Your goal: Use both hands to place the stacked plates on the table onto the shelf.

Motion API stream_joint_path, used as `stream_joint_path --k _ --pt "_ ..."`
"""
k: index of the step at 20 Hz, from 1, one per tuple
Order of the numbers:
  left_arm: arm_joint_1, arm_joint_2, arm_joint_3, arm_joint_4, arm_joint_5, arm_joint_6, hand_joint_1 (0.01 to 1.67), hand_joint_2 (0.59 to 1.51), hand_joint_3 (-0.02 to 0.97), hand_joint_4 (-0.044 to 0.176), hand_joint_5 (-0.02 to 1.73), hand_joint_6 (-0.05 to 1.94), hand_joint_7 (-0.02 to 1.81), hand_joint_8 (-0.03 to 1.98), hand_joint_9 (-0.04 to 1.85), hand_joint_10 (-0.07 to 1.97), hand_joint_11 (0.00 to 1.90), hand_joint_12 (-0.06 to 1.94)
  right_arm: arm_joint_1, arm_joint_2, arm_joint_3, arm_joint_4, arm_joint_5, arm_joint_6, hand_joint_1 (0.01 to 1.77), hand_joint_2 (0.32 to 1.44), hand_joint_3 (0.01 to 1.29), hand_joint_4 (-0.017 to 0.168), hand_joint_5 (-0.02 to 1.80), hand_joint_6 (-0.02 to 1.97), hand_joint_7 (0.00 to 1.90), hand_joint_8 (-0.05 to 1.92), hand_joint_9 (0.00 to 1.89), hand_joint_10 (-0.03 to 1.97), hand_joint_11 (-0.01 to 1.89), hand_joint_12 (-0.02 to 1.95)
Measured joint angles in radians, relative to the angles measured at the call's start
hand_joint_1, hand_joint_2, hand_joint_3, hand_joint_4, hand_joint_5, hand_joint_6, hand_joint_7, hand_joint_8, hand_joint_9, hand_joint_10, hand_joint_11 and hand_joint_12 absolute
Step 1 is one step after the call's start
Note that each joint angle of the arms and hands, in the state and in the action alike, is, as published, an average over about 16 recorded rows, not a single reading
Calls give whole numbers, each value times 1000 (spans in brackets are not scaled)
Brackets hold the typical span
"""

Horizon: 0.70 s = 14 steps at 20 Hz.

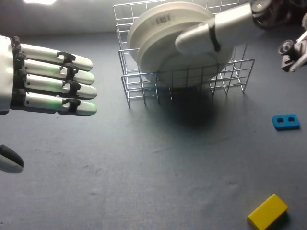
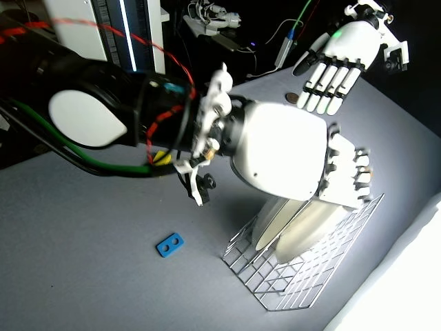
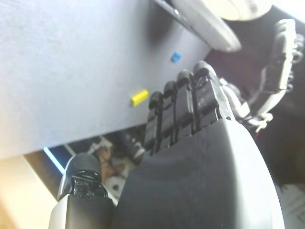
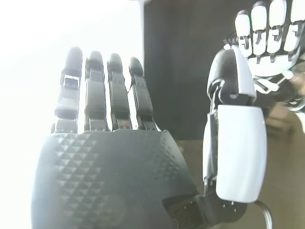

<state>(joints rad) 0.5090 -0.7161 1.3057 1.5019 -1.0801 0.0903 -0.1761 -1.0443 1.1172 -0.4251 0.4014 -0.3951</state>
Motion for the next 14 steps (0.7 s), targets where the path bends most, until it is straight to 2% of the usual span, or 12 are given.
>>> stream_joint_path --k 2,4,8,14 --pt "-12 1 -6 -7 -18 0 21 1185 -10 5 159 41 147 40 128 30 59 100 -7 37 -37 -64 39 17 568 1006 9 0 305 31 294 33 274 41 36 747" --pt "-23 2 -9 -12 -35 -6 21 1176 -10 25 281 181 292 193 259 182 172 289 -20 75 -72 -134 83 36 494 1006 9 15 404 137 396 145 378 155 137 877" --pt "-49 -2 -8 -23 -72 -21 52 1178 -8 66 579 628 632 636 595 638 503 749 -56 147 -135 -268 172 77 350 1031 9 56 657 580 663 588 649 602 466 1156" --pt "-87 -13 3 -35 -136 -44 313 1218 -8 127 1021 1330 1194 1348 1184 1356 1097 1454 -108 236 -189 -396 276 133 339 1155 9 118 1104 1300 1166 1299 1170 1320 1093 1628"
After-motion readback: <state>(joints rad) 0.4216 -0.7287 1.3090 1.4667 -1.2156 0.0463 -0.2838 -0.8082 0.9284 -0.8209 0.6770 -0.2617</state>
